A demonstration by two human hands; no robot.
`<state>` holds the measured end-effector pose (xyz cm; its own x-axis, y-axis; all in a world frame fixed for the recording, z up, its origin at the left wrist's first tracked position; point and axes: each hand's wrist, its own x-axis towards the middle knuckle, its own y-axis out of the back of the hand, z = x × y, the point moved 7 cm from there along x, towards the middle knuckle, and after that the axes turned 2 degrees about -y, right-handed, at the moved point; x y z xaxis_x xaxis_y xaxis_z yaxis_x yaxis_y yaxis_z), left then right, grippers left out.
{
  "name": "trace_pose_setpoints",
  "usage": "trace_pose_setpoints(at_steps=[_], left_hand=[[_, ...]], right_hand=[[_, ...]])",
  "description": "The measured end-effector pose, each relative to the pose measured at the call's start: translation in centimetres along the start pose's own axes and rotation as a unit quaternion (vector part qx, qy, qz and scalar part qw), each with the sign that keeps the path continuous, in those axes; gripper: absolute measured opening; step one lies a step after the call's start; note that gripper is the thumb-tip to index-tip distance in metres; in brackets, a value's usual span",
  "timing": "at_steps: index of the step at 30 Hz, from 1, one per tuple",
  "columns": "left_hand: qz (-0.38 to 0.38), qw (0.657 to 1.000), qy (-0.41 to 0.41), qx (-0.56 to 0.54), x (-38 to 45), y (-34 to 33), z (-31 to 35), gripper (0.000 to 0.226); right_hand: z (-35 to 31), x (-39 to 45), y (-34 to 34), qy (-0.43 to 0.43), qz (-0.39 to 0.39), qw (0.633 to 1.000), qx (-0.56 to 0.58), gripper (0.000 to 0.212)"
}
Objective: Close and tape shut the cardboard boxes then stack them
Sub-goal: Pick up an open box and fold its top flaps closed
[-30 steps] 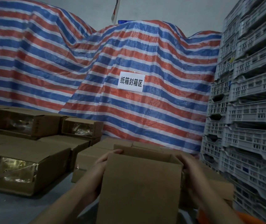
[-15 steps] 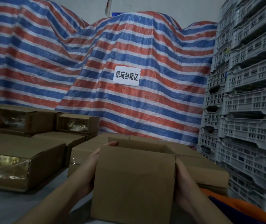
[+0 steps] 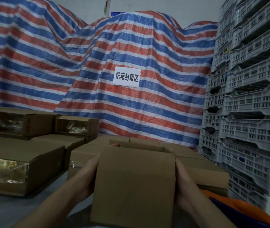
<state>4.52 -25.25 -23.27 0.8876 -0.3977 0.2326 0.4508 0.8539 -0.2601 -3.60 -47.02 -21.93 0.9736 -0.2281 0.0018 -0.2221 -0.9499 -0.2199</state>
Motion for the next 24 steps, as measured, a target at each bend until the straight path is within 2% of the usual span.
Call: trace_pose_setpoints(at_steps=[4,6,12,16,22,24], left_hand=[[0.001,1.0,0.0,-0.001,-0.2,0.3,0.1,0.032],[0.011,1.0,0.001,0.008,-0.3,0.5,0.0,0.036],[-0.002,1.0,-0.013,0.013,-0.6,-0.1,0.5,0.036],[0.018,0.999,-0.002,0.032,-0.8,-0.2,0.4,0.041],[0.079,0.995,-0.033,0.048,-1.2,-0.6,1.0,0.055],[0.062,0.996,-0.04,0.047,-1.5,-0.9,1.4,0.057]], right_hand=[[0.1,0.0,0.2,0.013,0.002,1.0,-0.006,0.087],[0.2,0.1,0.3,0.009,0.006,1.0,-0.009,0.084],[0.2,0.4,0.7,0.01,-0.003,0.997,-0.07,0.052],[-0.1,0.6,0.8,0.011,-0.01,0.998,-0.056,0.027],[0.0,0.4,1.3,0.021,-0.012,1.0,-0.02,0.031],[-0.2,0.3,1.5,0.024,0.002,1.0,-0.013,0.037]])
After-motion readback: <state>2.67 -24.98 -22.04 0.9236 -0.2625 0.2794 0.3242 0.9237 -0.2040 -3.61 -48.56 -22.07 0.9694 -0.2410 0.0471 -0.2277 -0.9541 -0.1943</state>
